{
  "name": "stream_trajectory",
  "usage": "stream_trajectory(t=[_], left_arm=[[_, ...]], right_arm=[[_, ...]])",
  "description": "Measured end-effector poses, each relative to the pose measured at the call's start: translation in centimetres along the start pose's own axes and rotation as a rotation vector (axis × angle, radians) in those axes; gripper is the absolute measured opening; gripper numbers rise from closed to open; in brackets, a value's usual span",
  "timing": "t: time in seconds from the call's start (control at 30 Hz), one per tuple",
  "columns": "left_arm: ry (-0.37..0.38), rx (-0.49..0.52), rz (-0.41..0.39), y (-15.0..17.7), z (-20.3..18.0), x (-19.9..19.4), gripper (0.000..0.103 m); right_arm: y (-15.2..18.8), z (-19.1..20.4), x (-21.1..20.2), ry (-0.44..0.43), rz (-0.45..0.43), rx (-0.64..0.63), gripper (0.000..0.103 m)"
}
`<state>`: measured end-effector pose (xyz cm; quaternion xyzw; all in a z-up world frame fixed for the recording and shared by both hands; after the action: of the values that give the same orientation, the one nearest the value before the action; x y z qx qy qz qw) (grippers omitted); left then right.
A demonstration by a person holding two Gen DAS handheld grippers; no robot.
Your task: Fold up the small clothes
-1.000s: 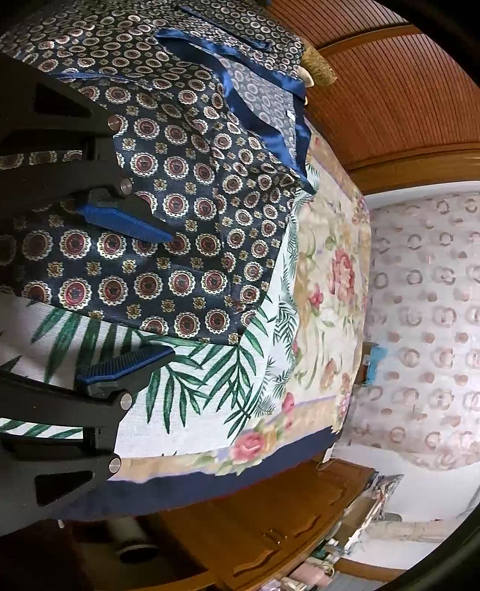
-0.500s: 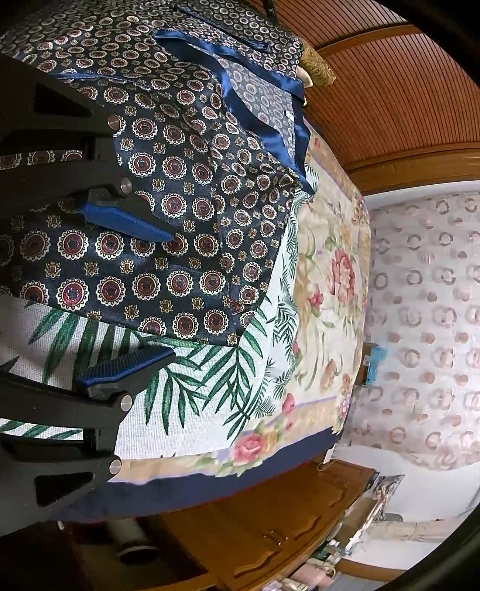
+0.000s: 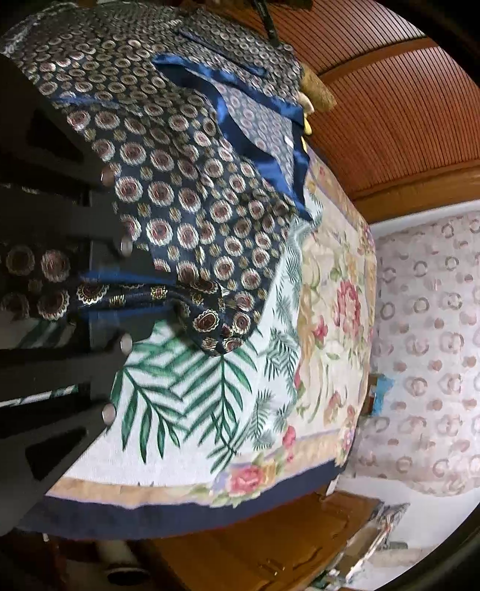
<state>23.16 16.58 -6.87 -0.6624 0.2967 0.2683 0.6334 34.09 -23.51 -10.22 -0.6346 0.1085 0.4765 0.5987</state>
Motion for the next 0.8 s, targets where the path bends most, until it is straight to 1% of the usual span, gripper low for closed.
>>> stream_trajectory(t=[0.07, 0.13, 0.23, 0.33, 0.47, 0.6, 0.63, 0.67, 0.73, 0.8], left_arm=[[0.003, 0.021, -0.022, -0.1, -0.5, -0.7, 0.003], [-0.014, 0.034, -0.053, -0.3, -1.1, -1.6, 0.002], [-0.033, 0.041, -0.106, -1.4, -2.0, -3.0, 0.002], [-0.055, 0.052, -0.158, -3.3, -2.8, -4.1, 0.001], [-0.071, 0.031, -0.225, -6.9, -3.0, -5.4, 0.001], [-0.127, 0.044, -0.286, -10.3, -3.4, -5.8, 0.001], [-0.134, 0.045, -0.291, -10.8, -3.4, -5.8, 0.001], [-0.158, 0.042, -0.305, -11.7, -3.3, -5.7, 0.001], [-0.19, 0.046, -0.317, -12.7, -3.2, -5.4, 0.001], [-0.195, 0.059, -0.309, -12.9, -3.2, -4.9, 0.001]], right_arm=[[0.1, 0.3, -0.3, 0.002, -0.001, -0.006, 0.005], [0.1, 0.6, -1.1, 0.0, -0.02, -0.013, 0.003], [-0.6, 1.4, -3.3, 0.015, -0.093, -0.025, 0.003], [-2.1, 2.2, -5.9, 0.042, -0.168, -0.053, 0.002], [-4.8, 2.7, -8.6, 0.111, -0.222, -0.081, 0.002], [-7.6, 2.2, -10.3, 0.211, -0.253, -0.101, 0.002], [-8.4, 1.7, -10.6, 0.248, -0.26, -0.092, 0.002], [-9.1, 1.2, -10.9, 0.273, -0.268, -0.077, 0.002], [-10.1, 0.2, -11.3, 0.31, -0.276, -0.05, 0.002], [-10.6, -0.5, -11.6, 0.328, -0.275, -0.022, 0.002]])
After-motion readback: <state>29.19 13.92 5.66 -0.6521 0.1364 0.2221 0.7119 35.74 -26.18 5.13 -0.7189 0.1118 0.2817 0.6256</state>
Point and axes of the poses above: each gripper's, at about its wrist camera, not at the fingertips, and x roughly the way its jaws point, z to its left, y to its underside, the point moved 2 cm from there along x, roughly the way its jaws point, and after that the axes turned 5 degrees about -y, right-handed, at the moved point
